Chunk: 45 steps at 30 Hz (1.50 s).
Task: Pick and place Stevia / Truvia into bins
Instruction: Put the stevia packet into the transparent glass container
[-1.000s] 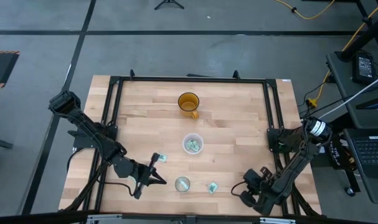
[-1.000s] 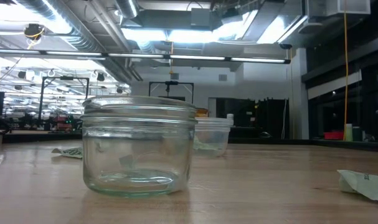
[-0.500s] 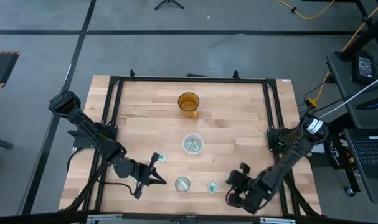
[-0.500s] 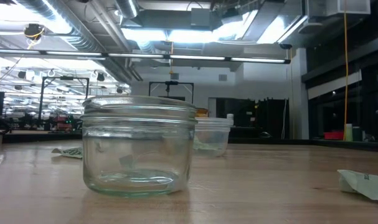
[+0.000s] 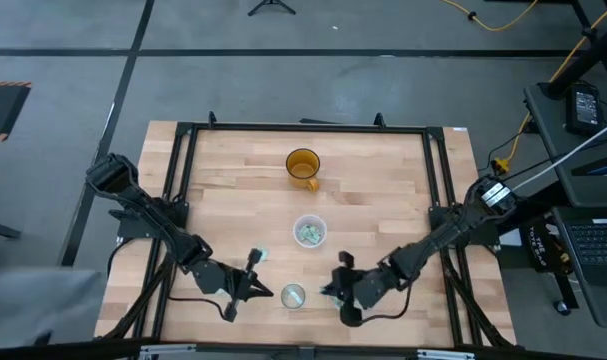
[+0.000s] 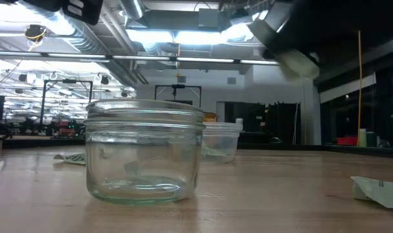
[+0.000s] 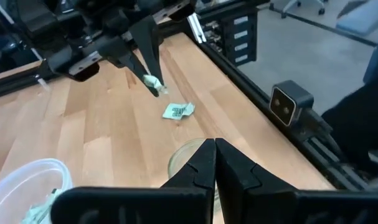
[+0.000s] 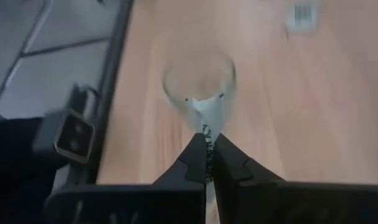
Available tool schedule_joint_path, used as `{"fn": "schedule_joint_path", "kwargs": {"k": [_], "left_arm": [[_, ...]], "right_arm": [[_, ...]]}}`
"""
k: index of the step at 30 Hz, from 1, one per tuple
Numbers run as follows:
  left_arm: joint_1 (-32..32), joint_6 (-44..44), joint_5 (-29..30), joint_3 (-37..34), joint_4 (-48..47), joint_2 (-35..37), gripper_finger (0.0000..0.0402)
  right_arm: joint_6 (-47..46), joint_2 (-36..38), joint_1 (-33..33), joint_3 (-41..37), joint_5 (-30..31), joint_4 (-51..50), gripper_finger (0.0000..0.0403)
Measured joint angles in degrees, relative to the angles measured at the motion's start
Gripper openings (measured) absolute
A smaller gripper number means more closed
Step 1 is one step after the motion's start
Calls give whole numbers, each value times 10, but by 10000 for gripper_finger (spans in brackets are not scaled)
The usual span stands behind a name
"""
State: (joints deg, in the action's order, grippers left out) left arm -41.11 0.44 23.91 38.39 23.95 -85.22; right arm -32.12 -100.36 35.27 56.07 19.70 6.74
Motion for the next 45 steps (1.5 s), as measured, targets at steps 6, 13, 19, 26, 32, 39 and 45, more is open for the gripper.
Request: {"fn": "schedule_joint_path", "kwargs": {"k": [6,13,19,26,32,39,45], "left_arm": [[-17,-32,7,0,-1,18,3],[-38,-33,31,0,-2,20,3],[-44,-33,36,0,-2,20,1],[-47,-32,36,0,-2,20,1],[-48,-32,31,0,-1,20,5],[-49,-33,30,0,0,20,2],[-49,-32,30,0,1,20,5]], "right_arm": [[72,-6,-23,18,-17,72,4],[186,-84,-23,170,-40,-20,4],[189,-157,-38,315,-39,-203,4],[213,-197,-53,354,-39,-210,4],[204,-224,-64,354,-56,-215,4],[173,-244,-62,354,-61,-241,4],[157,-245,-63,354,-60,-263,4]]}}
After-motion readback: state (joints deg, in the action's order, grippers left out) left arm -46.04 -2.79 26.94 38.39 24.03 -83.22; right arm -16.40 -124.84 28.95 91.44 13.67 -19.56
